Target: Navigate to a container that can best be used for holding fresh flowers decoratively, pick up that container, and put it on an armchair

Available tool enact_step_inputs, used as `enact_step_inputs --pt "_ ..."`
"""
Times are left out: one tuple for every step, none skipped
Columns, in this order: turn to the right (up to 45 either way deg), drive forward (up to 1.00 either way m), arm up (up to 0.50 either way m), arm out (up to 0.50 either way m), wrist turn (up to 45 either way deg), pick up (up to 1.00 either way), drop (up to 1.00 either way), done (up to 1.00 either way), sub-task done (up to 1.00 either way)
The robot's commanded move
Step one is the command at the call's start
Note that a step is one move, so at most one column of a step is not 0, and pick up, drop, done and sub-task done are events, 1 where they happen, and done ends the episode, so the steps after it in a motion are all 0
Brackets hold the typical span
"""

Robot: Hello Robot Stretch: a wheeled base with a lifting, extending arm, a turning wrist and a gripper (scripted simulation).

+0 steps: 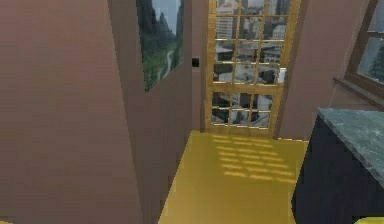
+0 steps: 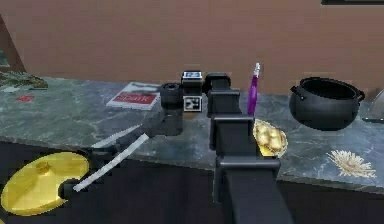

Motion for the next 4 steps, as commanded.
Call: enact_step_inputs --pt "0.0 0.0 0.0 0.0 -30.0 0.0 0.0 0.0 0.0" --pt "0.0 0.0 0.0 -0.22 0.0 0.0 0.0 0.0 0.0" --pt "-45.0 0.0 0.0 0.0 0.0 0.0 0.0 0.0 0.0" --pt "-45.0 0.0 0.0 0.0 0.0 0.0 0.0 0.0 0.0"
